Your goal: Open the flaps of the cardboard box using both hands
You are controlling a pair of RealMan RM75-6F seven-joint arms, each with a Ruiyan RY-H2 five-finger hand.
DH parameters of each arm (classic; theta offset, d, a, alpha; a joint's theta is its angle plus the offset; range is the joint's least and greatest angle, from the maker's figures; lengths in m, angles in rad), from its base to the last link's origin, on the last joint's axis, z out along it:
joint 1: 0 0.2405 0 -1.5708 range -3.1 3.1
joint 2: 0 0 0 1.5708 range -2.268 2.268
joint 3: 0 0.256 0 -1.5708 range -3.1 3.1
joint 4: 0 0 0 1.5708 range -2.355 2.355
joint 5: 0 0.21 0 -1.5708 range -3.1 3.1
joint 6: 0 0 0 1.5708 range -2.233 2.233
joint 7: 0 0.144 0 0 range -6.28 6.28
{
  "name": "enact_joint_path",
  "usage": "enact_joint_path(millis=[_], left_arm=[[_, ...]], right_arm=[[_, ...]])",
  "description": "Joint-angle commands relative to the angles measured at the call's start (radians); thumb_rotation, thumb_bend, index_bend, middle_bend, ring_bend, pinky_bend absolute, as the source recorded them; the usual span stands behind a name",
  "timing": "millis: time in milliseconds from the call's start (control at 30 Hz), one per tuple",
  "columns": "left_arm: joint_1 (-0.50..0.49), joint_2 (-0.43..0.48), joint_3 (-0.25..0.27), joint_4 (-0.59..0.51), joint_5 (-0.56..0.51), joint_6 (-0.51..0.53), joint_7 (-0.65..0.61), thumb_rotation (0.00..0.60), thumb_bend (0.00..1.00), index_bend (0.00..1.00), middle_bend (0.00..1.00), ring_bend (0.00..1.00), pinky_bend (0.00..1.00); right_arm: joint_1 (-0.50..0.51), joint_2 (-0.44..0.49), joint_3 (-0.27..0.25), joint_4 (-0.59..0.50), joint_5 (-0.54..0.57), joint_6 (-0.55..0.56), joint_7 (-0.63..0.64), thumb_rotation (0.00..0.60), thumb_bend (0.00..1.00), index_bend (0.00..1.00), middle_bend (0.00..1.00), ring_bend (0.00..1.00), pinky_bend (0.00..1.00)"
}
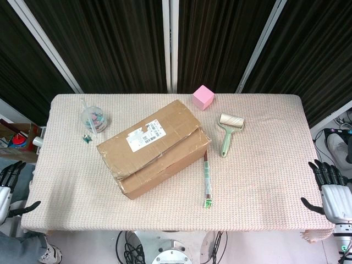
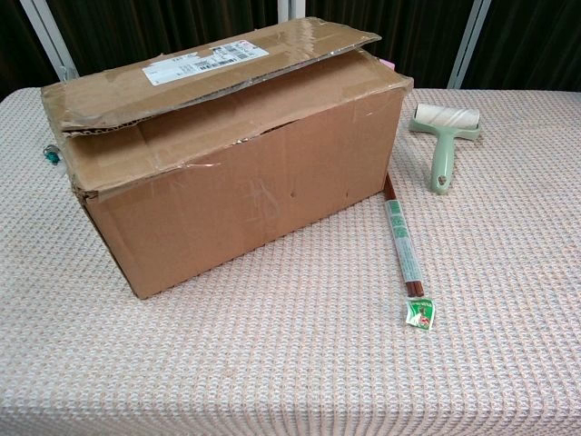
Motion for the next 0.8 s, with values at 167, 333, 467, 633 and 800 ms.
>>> enact_joint_path(millis=[167,333,467,633,800], left_arm=[[-0.001,-0.013,-0.003,0.021,0.003,0.003,-0.021,0.505,0.07,0.04,0.07,0.08,0.21],[-0.007,-0.018,-0.006,0.028,0.002,-0.005,-0.026,0.509,0.08,0.04,0.07,0.08,0.21],[-0.016,-0.028,-0.009,0.038,0.003,-0.013,-0.029,0.510,0.08,0.04,0.07,0.08,0.21],[-0.018,-0.046,-0.010,0.055,0.003,-0.014,-0.036,0.505,0.08,0.04,0.07,0.08,0.21],[-0.022,-0.041,-0.017,0.052,0.005,-0.008,-0.039,0.506,0.08,0.04,0.07,0.08,0.21]], right_arm=[[0.011,0.006,0.009,-0.015,-0.004,0.000,-0.017,0.600,0.09,0.00,0.00,0.00,0.00],[0.011,0.009,0.017,-0.018,0.011,0.000,-0.014,0.600,0.09,0.00,0.00,0.00,0.00],[0.028,0.003,0.026,-0.021,0.014,-0.015,-0.024,0.600,0.09,0.00,0.00,0.00,0.00],[0.063,0.003,0.044,-0.049,-0.007,-0.028,-0.055,0.600,0.10,0.00,0.00,0.00,0.00],[0.147,0.053,0.094,-0.131,-0.042,-0.075,-0.116,0.600,0.11,0.00,0.00,0.00,0.00]])
